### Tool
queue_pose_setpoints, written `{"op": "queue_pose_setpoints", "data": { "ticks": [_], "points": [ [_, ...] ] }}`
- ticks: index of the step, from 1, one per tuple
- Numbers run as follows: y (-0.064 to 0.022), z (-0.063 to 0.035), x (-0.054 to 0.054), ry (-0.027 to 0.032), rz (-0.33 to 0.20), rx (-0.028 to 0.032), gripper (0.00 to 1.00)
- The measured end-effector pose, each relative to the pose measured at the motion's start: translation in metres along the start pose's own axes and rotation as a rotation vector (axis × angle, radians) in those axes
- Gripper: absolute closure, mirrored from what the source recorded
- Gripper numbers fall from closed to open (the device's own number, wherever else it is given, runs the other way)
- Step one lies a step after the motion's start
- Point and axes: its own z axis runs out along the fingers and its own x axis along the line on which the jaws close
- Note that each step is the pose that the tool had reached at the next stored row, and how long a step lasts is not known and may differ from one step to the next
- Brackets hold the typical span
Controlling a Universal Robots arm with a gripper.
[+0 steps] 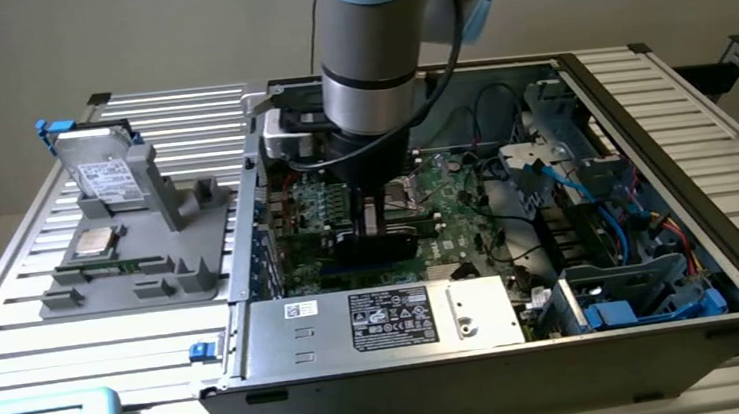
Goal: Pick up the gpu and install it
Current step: 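Insert the gpu into the slot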
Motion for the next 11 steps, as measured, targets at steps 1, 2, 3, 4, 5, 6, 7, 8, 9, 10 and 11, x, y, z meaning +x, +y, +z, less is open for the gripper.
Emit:
{"op": "queue_pose_setpoints", "data": {
  "ticks": [1,2,3,4,5,6,7,8,9,10,11],
  "points": [
    [0.0006,0.0000,0.0001,0.0001,0.000,0.0000,0.73],
    [0.0011,0.0000,0.0001,0.0002,0.000,-0.0001,0.73],
    [0.0011,0.0000,0.0001,0.0003,0.000,-0.0002,0.73],
    [0.0012,0.0000,0.0001,0.0003,-0.001,-0.0001,0.73],
    [0.0014,0.0000,0.0001,0.0003,-0.001,-0.0001,0.73],
    [0.0015,0.0000,0.0001,0.0003,-0.001,0.0000,0.73],
    [0.0015,0.0000,0.0001,0.0004,-0.002,0.0002,0.73],
    [0.0016,0.0000,0.0001,0.0004,-0.002,0.0002,0.73],
    [0.0016,0.0000,0.0001,0.0004,-0.002,0.0003,0.73],
    [0.0016,0.0000,0.0001,0.0004,-0.002,0.0003,0.73],
    [0.0016,0.0000,0.0001,0.0004,-0.002,0.0003,0.73]
  ]
}}
